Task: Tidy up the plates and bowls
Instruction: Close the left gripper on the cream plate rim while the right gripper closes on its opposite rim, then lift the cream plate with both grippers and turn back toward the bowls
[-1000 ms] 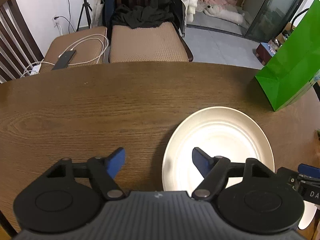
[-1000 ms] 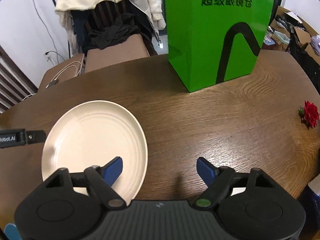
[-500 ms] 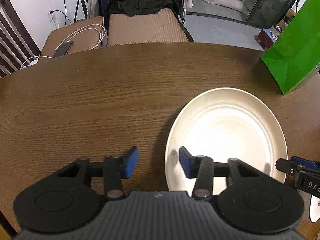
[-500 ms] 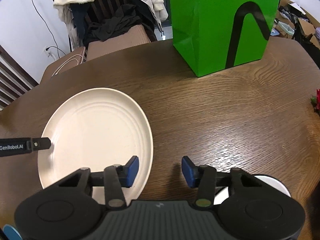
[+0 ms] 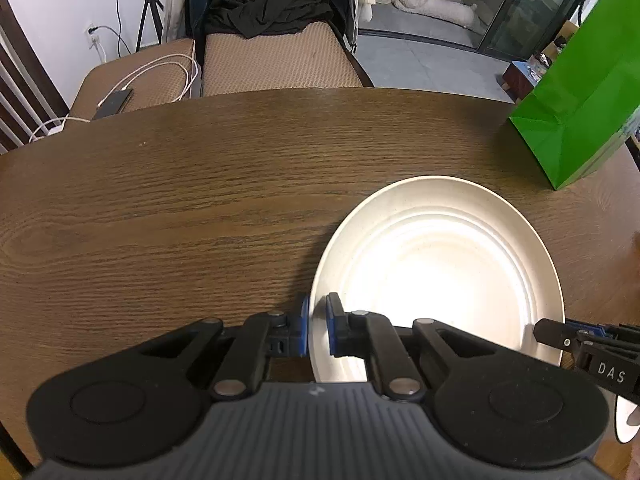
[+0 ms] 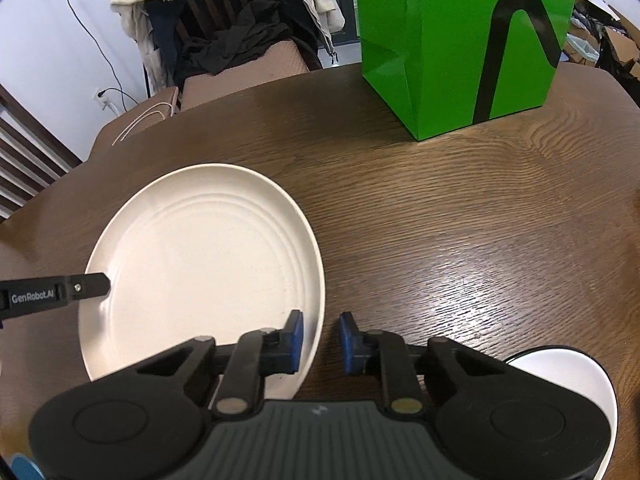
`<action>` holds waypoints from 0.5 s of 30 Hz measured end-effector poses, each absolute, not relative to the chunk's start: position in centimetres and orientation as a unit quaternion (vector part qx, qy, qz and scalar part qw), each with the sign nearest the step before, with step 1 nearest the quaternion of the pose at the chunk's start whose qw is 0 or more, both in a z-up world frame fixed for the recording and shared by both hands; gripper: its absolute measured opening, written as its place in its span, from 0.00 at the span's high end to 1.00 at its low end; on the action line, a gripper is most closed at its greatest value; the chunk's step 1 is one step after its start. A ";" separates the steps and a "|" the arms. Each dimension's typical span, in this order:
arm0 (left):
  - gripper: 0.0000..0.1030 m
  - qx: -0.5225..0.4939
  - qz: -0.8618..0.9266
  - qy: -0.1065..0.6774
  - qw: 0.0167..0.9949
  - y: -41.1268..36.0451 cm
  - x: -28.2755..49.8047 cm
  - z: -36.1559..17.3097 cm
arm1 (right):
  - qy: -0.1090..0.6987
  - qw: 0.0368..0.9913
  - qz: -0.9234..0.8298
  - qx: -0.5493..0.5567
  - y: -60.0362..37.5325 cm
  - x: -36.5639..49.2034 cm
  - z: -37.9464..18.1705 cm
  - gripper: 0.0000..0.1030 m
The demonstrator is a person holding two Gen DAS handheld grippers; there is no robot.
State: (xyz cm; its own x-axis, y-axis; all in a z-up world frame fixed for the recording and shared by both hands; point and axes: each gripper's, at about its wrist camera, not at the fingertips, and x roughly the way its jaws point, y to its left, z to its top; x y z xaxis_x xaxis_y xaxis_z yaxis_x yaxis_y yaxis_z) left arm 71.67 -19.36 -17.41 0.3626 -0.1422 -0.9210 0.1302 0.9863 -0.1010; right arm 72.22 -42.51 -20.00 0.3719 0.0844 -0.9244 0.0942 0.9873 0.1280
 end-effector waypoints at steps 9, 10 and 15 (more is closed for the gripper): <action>0.91 0.001 -0.084 0.548 0.832 -19.7 71.3 -17.4 | 0.556 0.828 -0.002 0.072 -41.8 72.1 -19.9 0.91; 0.91 0.003 -0.084 0.546 0.833 -19.8 71.2 -17.4 | 0.556 0.828 -0.003 0.072 -41.8 72.0 -20.0 0.91; 0.91 0.003 -0.082 0.544 0.835 -19.9 71.0 -17.3 | 0.550 0.832 -0.008 0.071 -41.7 71.7 -20.0 0.91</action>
